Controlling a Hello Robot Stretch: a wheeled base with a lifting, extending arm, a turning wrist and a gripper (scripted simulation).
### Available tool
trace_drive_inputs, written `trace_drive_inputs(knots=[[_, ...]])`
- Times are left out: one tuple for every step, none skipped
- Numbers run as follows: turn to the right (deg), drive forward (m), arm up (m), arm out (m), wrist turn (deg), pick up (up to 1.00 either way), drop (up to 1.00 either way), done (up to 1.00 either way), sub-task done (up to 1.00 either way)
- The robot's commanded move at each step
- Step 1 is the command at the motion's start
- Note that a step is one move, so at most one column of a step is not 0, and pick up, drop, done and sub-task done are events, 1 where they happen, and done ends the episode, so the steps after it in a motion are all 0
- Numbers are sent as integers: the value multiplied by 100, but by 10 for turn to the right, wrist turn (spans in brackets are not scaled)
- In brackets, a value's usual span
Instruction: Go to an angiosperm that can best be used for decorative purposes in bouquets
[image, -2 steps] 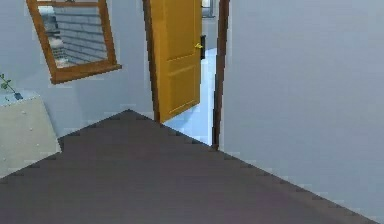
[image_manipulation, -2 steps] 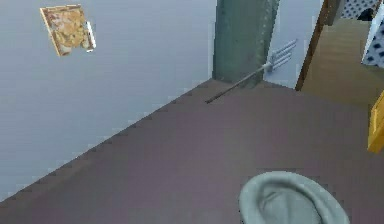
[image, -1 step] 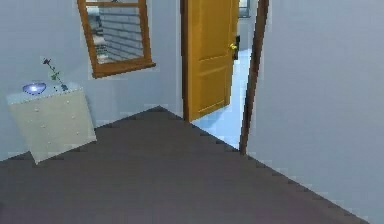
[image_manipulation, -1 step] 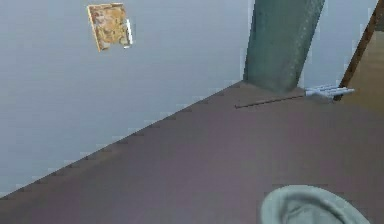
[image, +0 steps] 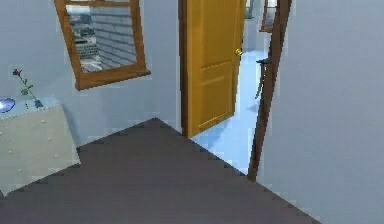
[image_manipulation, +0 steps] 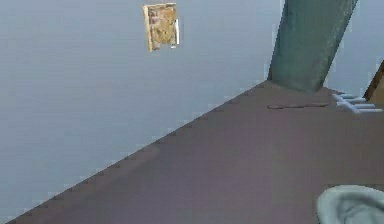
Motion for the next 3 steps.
trace_drive_inputs(knots=[[-390,0,0,0,0,0,0,0,0],[0,100,0,0,0,0,0,0,0],[-90,0,0,0,0,0,0,0,0]])
